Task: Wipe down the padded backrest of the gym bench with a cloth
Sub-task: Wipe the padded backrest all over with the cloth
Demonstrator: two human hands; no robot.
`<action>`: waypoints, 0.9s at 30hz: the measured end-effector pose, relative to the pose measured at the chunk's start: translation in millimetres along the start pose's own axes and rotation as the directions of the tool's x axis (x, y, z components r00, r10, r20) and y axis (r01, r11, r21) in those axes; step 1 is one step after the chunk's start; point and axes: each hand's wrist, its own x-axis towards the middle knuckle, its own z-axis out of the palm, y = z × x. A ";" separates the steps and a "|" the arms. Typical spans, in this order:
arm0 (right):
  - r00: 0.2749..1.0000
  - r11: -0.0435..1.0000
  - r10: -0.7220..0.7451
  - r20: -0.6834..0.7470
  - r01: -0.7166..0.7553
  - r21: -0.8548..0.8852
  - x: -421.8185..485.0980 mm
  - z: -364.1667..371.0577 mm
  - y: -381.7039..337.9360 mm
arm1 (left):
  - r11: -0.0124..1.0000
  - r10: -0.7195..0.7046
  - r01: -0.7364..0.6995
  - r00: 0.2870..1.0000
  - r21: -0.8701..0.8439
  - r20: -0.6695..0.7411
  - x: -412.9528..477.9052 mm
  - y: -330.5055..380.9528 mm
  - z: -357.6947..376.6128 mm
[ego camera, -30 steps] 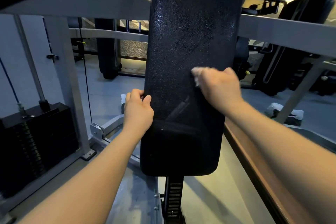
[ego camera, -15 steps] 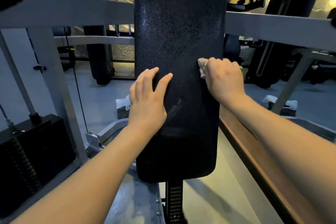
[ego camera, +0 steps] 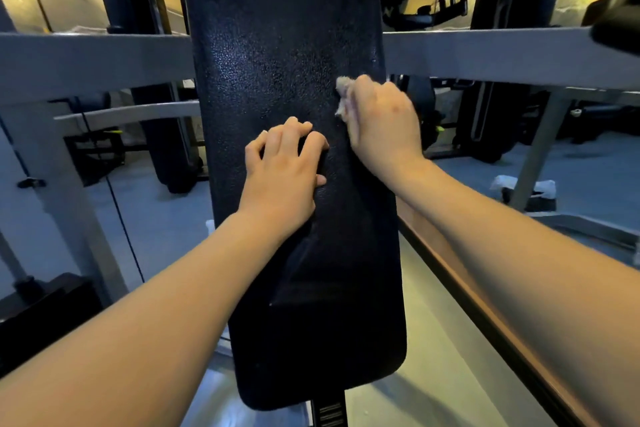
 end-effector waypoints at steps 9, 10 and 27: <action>0.977 0.970 -0.212 0.015 0.212 -0.123 48.1 -12.0 15.4 | 0.997 0.029 -0.027 0.999 0.069 -0.022 -0.4 -2.9 2.9; 0.994 0.989 -0.103 0.036 0.106 -0.104 60.3 -12.6 12.4 | 0.997 0.028 -0.026 0.999 0.070 -0.021 -0.7 -2.4 1.9; 0.875 0.800 0.466 0.132 -0.480 0.358 -11.2 -33.4 46.8 | 0.993 -0.018 0.002 0.990 0.116 0.139 3.7 7.7 -15.2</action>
